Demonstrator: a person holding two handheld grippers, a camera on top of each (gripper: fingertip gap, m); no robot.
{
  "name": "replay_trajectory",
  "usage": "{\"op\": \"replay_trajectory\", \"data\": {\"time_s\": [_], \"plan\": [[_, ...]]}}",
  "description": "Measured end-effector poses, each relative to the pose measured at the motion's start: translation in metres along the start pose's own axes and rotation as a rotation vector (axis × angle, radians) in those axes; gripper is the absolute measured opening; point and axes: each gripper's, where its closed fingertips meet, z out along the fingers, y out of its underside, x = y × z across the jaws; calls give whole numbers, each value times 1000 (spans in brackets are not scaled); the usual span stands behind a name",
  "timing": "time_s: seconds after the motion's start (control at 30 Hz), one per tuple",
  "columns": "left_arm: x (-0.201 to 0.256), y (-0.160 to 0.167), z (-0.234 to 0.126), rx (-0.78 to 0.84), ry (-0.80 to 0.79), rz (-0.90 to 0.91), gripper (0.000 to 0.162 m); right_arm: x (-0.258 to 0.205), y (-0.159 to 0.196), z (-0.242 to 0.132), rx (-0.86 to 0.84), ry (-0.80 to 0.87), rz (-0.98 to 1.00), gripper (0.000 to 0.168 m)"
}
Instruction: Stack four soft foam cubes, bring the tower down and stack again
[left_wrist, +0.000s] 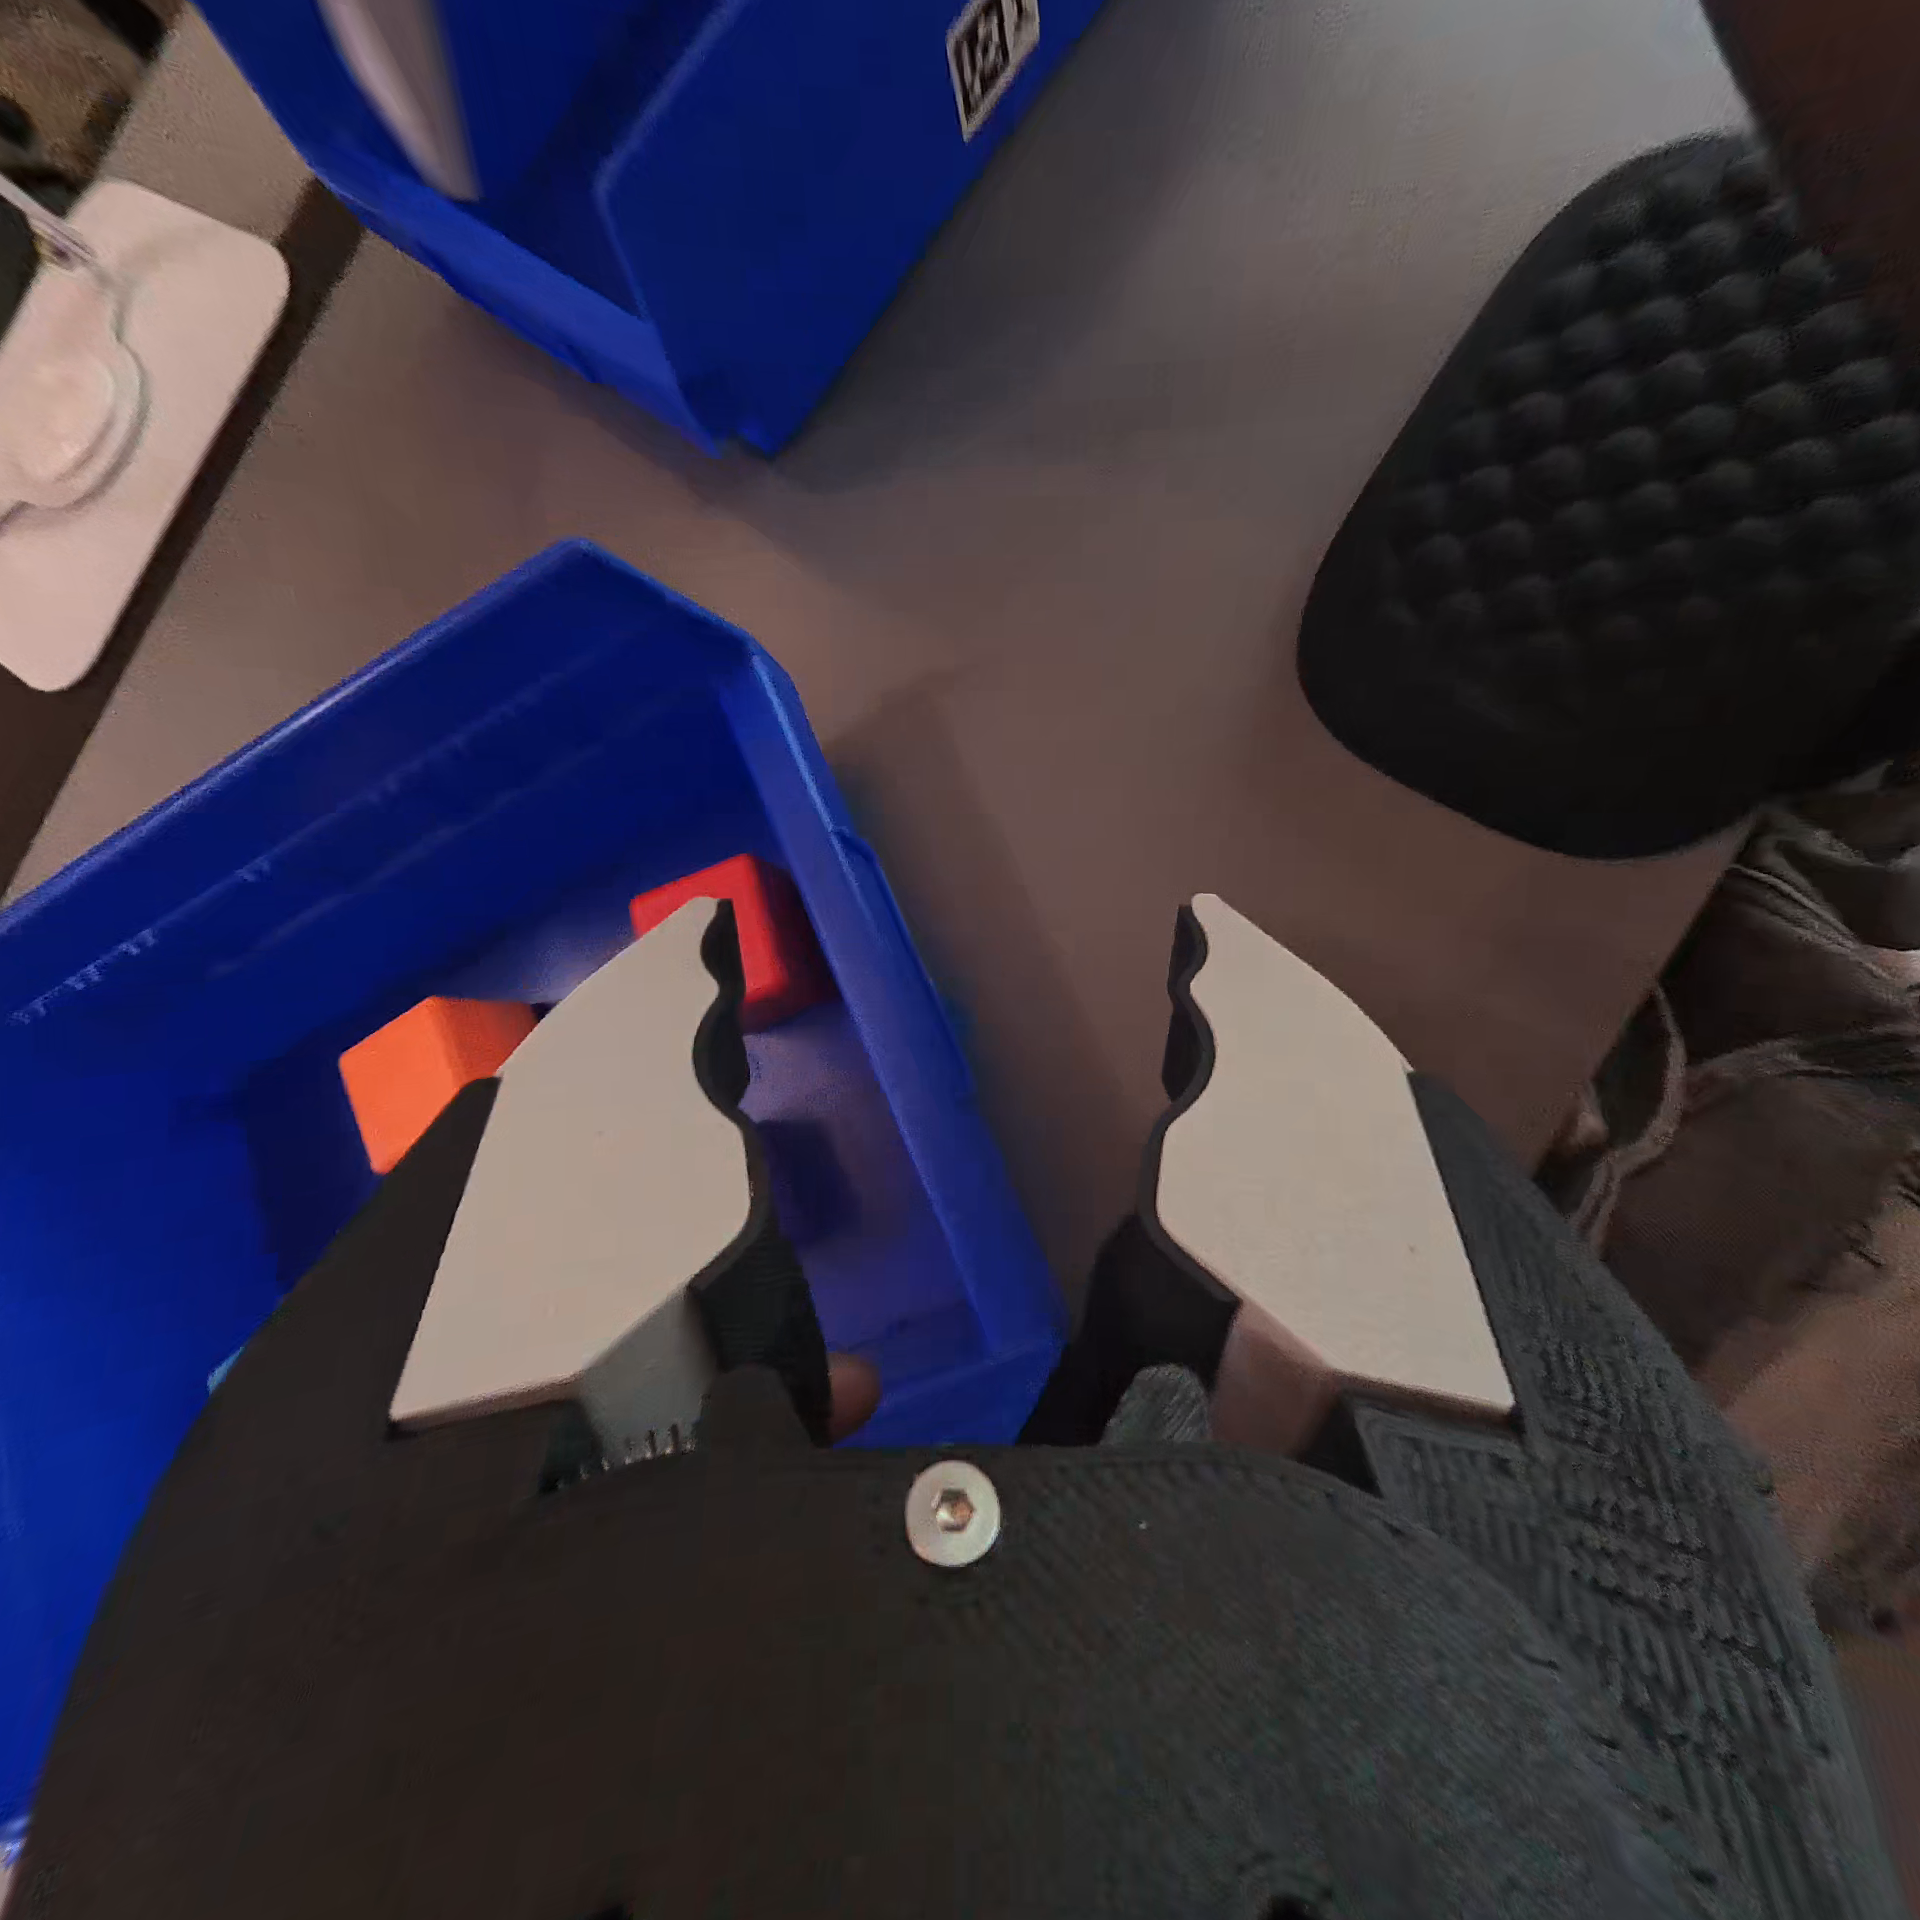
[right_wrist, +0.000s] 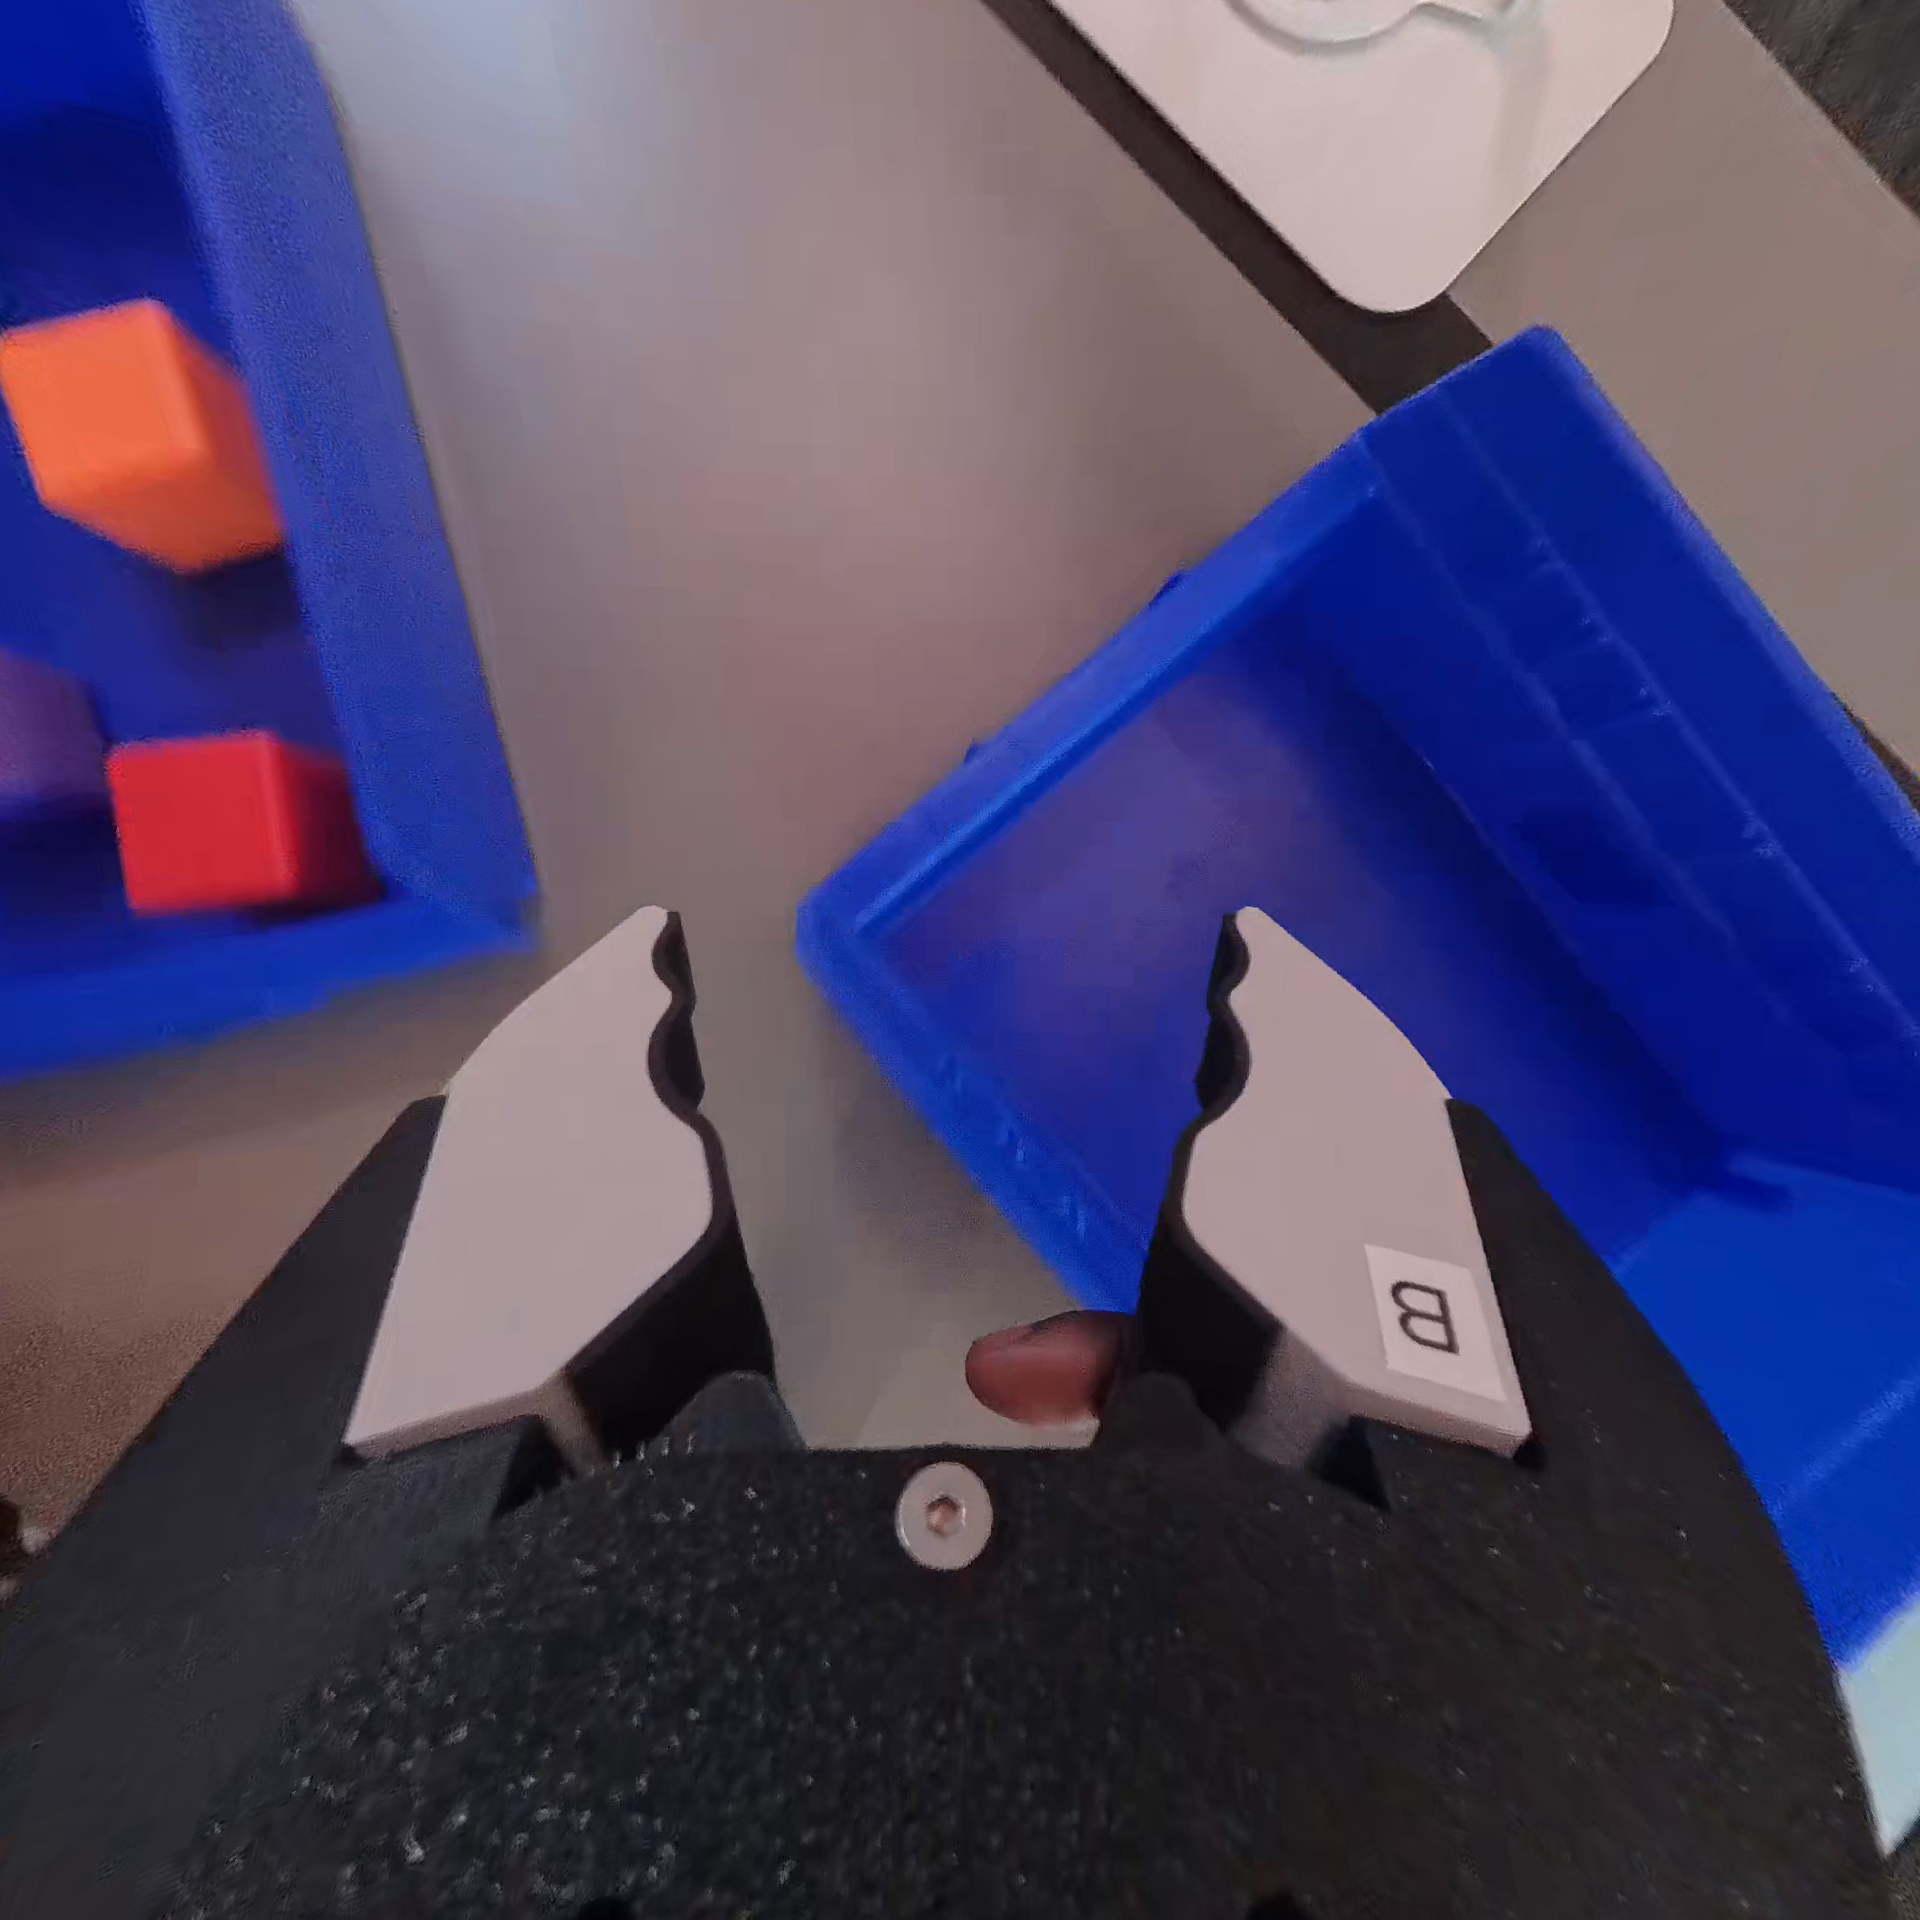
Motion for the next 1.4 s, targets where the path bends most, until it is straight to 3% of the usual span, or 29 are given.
{"op": "replay_trajectory", "data": {"time_s": [0.1,0.23,0.4,0.43,0.63,0.83,1.17,1.4], "plan": [[-8,18,40,-210,-51,31,78,16,-13,45,-90,-28,136,99],[-12,46,57,-404,-65,52,76,30,4,90,-256,-27,218,90],[-20,56,57,-450,-98,119,40,21,13,105,-316,-65,167,38],[-23,59,56,-447,-102,148,33,21,14,105,-317,-60,147,38],[-25,64,52,-381,-16,233,33,4,35,90,-371,-104,-51,37],[-49,85,43,-358,32,298,33,-4,83,58,-422,-95,-229,29],[-104,160,0,-364,-19,409,31,-4,180,-4,-550,1,-576,24],[-125,220,-40,-325,-17,345,27,10,240,-42,-655,88,-662,24]]}}
